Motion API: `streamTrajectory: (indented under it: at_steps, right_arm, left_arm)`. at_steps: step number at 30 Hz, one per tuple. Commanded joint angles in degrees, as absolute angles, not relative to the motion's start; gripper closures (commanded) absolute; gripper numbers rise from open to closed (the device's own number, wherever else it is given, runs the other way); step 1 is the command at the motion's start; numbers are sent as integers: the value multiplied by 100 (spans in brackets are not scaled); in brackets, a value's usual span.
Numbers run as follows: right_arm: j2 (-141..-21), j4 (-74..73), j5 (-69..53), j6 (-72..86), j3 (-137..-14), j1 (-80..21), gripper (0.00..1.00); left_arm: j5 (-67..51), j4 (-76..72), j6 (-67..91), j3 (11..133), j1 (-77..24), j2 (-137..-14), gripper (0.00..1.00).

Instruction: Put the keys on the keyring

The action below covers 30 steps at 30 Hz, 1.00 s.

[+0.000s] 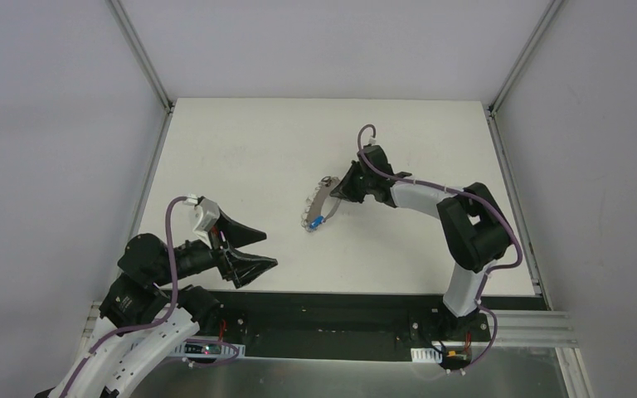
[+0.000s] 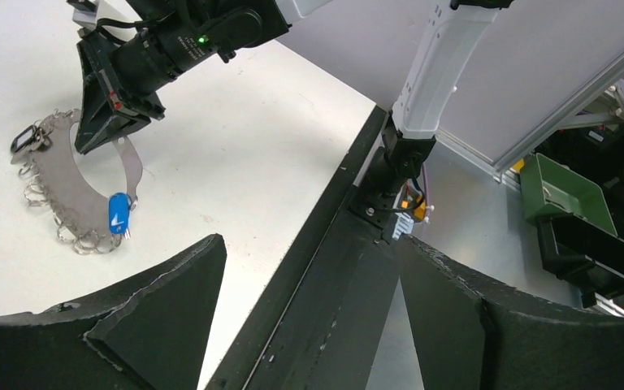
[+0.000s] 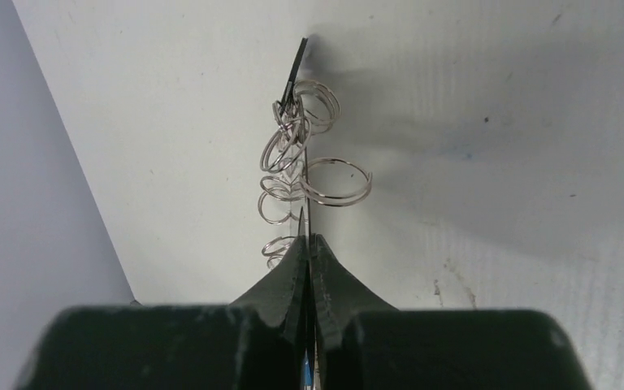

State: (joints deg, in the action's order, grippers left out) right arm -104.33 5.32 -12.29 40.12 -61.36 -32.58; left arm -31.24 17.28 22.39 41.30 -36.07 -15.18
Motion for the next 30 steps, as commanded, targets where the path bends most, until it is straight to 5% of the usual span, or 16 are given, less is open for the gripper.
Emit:
streamTrajectory:
  at_steps: [1,6,13,17,30]
  right_arm:
    - [-10465,589,-718,4056,-6039,-3183,87]
    - [-10215,544,-559,3989,-5859,-3111,45]
    - [-9293,41,248,3653,-5679,-3110,28]
    - [-8600,-558,753,3489,-5597,-3108,4]
    - [-6466,-2721,2388,2976,-5831,-3695,1]
  left_arm:
    - [-3105,1701,2044,4096,-3674,-1569,22]
    - [-2936,1743,2069,4097,-3674,-1726,22]
    - [-2297,1883,2028,4175,-3674,-1833,22]
    - [-1854,1978,1978,4208,-3674,-1869,21]
    - [-1516,2192,1750,4527,-3674,-2457,1]
